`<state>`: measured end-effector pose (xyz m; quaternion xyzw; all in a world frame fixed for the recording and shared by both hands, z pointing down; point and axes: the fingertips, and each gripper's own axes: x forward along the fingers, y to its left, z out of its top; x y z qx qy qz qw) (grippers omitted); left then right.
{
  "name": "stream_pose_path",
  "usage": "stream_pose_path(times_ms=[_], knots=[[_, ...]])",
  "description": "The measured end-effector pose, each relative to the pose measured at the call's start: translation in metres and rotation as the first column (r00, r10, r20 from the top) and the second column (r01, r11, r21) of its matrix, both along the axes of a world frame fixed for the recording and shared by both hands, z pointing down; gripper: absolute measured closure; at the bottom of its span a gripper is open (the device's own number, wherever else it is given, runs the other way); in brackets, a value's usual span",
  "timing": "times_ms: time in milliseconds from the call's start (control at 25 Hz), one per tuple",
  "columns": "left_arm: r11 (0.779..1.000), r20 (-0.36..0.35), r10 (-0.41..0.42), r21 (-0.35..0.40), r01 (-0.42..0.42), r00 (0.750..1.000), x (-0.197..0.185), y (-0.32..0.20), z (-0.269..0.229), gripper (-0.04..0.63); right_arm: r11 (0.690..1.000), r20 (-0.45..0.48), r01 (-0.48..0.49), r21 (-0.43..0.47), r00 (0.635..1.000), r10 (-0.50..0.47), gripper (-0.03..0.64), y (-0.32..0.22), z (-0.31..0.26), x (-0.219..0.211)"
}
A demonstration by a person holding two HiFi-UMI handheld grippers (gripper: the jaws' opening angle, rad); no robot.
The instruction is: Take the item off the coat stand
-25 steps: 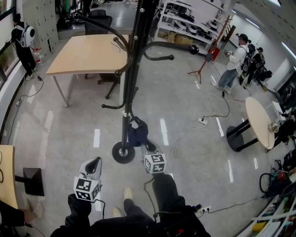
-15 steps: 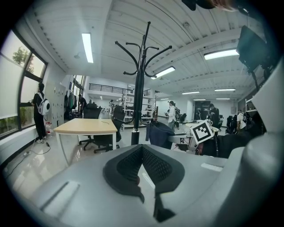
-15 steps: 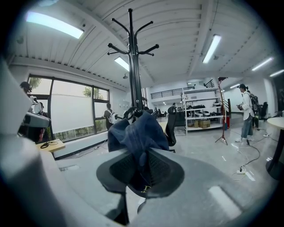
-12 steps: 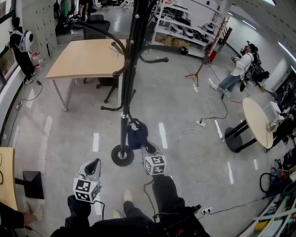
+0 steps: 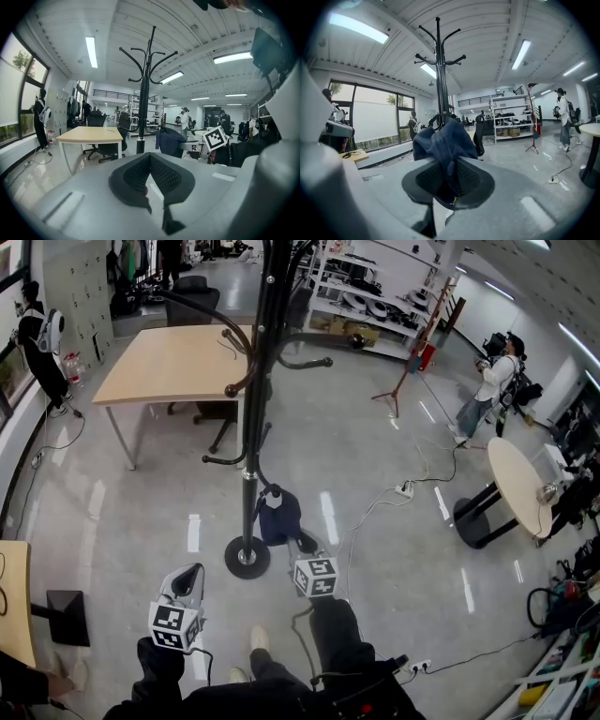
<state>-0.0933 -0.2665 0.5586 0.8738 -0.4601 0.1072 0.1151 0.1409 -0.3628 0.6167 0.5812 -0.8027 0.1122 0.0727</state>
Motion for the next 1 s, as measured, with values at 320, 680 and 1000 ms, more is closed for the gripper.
stream_pose_path(times_ms=[320,680,1000], knots=[[1.0,-0.003,0.001,0.028,-0.001,1.0,0.002,0.014,-0.002,0.594,1.0,0.006,-0.015,0.019,1.0,0.015,0.568,0.02,-0.002,0.007],[0.999,-0.015,0.005,0.044,-0.005,1.0,0.004,0.026,-0.012,0.594,0.999,0.011,-0.029,0.036,1.0,0.029,0.568,0.039,-0.013,0.013],[0.997,-0.025,0.005,0.073,-0.003,1.0,-0.004,0.042,-0.02,0.594,0.998,0.004,-0.04,0.051,0.999,0.04,0.568,0.064,-0.021,0.008]])
